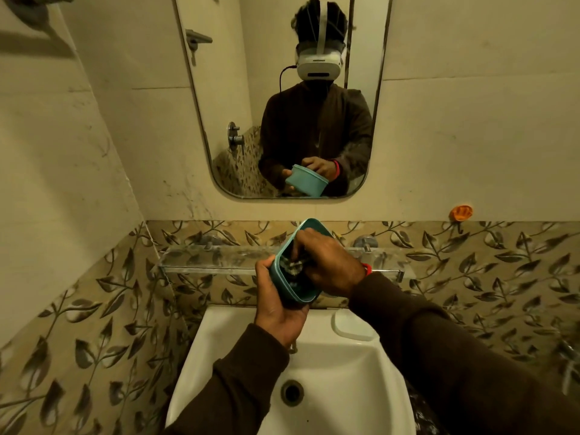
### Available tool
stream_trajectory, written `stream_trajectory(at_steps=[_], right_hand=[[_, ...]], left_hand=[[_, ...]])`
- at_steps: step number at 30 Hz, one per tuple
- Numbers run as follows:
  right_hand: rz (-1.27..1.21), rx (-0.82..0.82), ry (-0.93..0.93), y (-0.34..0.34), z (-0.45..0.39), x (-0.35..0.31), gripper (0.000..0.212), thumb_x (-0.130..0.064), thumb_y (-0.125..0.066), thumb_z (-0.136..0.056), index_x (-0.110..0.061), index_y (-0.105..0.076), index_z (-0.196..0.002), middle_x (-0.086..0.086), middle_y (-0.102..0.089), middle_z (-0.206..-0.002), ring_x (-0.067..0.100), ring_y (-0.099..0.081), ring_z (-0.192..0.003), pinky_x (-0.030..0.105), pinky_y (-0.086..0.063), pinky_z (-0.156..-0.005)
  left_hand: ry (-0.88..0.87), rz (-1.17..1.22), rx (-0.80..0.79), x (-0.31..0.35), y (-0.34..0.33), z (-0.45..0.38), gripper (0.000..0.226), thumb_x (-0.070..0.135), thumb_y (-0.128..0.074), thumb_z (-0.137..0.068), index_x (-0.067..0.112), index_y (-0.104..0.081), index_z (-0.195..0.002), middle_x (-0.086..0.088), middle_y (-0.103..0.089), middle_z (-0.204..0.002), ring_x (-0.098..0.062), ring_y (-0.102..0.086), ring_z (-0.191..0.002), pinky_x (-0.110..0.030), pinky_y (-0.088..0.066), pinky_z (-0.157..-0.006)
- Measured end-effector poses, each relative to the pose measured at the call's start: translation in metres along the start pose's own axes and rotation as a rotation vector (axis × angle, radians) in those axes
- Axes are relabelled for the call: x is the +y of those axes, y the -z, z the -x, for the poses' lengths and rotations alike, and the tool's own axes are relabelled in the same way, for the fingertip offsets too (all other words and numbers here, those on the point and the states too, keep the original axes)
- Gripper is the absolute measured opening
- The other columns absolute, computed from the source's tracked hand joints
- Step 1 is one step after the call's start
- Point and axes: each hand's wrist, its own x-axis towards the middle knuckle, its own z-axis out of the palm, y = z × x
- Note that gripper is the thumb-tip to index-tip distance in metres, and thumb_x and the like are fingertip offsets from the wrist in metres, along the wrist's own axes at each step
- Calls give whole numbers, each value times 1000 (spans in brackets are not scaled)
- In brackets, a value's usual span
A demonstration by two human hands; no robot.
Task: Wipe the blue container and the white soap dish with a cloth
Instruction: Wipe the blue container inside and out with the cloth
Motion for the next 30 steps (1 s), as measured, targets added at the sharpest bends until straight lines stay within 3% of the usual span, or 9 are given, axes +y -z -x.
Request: stream_trajectory(at_steps=[5,9,13,16,19,26,30], right_hand=[[-136,-209,35,12,4,0,27,7,-63,-73,-15,-62,-87,1,-64,-97,14,-60,-93,30,-55,-79],[34,-307,148,23,4,-1,20,7,-66,-72,-9,-66,-84,7,-66,-93,19,-61,-87,29,-52,-77],[276,-174,208,19,2,0,24,1,-65,-79,-4,-62,-102,14,-59,-109,29,-60,-95,42,-55,-75],[464,-88,66,18,-1,10,40,-14,-62,-87,-8,-50,-125,14,-51,-128,33,-60,-105,46,-56,-79],[546,-110,-5,8,4,10,52,-18,-67,-85,-9,-42,-130,15,-47,-129,36,-62,-98,46,-57,-75],[404,-349,-12,0,9,9,66,-18,-73,-80,-13,-39,-137,16,-51,-128,32,-57,-112,42,-53,-91],[157,-335,29,-2,13,0,44,-13,-71,-80,-16,-53,-120,9,-58,-118,23,-55,-107,33,-49,-88]], left_hand=[[92,-45,-80,5,-1,2,54,58,-50,-89,18,-77,-114,-16,-75,-118,-31,-73,-107,-42,-62,-80],[144,-53,-103,-1,2,5,56,58,-56,-83,15,-78,-112,-19,-75,-114,-34,-75,-99,-45,-63,-73],[101,-58,-81,12,-4,-1,55,56,-50,-93,15,-69,-126,-21,-75,-115,-37,-67,-112,-45,-63,-76],[85,-76,-87,19,-6,-2,50,53,-52,-93,16,-74,-118,-21,-73,-119,-39,-68,-111,-48,-62,-78],[85,-108,-87,17,-5,-1,48,53,-52,-91,17,-78,-111,-19,-75,-114,-37,-68,-109,-47,-62,-76],[87,-138,-39,9,6,3,54,55,-51,-92,16,-70,-124,-22,-71,-122,-38,-62,-118,-50,-60,-81],[104,-175,-18,9,7,5,59,59,-51,-92,14,-68,-127,-21,-72,-122,-36,-67,-115,-45,-62,-75]])
